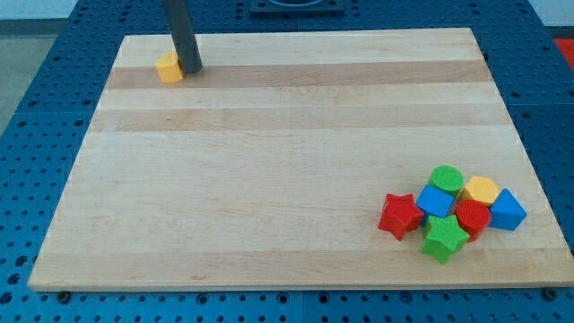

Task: Separate the red star from the blue cube

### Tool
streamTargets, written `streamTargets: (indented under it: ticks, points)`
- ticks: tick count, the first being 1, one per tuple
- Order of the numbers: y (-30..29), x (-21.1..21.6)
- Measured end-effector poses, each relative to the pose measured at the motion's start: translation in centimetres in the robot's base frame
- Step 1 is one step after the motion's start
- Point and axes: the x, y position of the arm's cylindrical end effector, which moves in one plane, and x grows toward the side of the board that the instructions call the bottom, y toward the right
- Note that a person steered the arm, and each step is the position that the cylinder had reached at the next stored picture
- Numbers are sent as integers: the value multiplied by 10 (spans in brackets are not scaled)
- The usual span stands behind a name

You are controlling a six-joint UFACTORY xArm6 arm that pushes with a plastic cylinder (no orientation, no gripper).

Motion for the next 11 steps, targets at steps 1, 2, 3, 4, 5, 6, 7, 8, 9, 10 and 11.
streamTargets:
  ticks: [1, 2, 3, 4, 5, 6, 7, 8, 9, 10, 11]
  points:
    - [9, 5]
    - [55, 17]
    - [124, 28]
    - [132, 28]
    - [132, 143]
    - [131, 173]
    - [133, 221]
    - [137, 300]
    - [150, 347]
    - [155, 347]
    - [167, 346]
